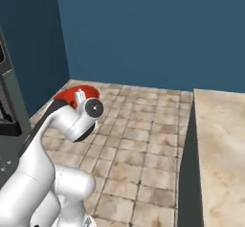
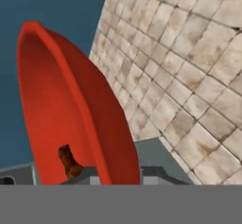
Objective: Remove the peach from the bowl and place it on the small plate. Then place the bowl with only the chicken drumstick in the microwave, close the door, and press the start button to microwave the chicken drumstick.
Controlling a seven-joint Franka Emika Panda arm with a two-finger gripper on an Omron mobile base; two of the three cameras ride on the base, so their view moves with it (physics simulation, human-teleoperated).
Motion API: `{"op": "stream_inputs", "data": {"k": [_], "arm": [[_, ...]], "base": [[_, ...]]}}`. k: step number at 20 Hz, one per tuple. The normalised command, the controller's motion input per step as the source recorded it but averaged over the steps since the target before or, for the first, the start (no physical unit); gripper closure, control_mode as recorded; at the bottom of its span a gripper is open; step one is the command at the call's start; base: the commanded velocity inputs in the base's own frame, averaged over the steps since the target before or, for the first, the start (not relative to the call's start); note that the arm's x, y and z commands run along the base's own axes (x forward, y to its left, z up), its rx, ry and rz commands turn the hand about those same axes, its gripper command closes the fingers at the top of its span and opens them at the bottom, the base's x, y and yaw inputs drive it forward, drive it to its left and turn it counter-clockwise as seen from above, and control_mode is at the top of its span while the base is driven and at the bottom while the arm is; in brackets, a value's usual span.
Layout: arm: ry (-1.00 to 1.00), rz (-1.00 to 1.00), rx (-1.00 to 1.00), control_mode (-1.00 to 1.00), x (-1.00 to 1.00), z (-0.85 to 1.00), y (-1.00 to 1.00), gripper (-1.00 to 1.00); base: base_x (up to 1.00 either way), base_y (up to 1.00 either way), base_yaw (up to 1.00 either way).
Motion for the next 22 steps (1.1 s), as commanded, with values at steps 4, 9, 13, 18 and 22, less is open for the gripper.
{"op": "stream_inputs", "data": {"k": [4,9,13,18,22], "arm": [[0.0,0.0,0.0,1.0,0.0,0.0,0.0,1.0],[0.0,0.0,0.0,1.0,0.0,0.0,0.0,1.0],[0.0,0.0,0.0,1.0,0.0,0.0,0.0,1.0],[0.0,0.0,0.0,1.0,0.0,0.0,0.0,1.0],[0.0,0.0,0.0,1.0,0.0,0.0,0.0,1.0]], "base": [[0.97,-0.33,0.41],[0.72,-0.18,0.45],[0.29,0.0,0.56],[0.24,-0.11,0.57],[0.99,-0.04,0.51]]}}
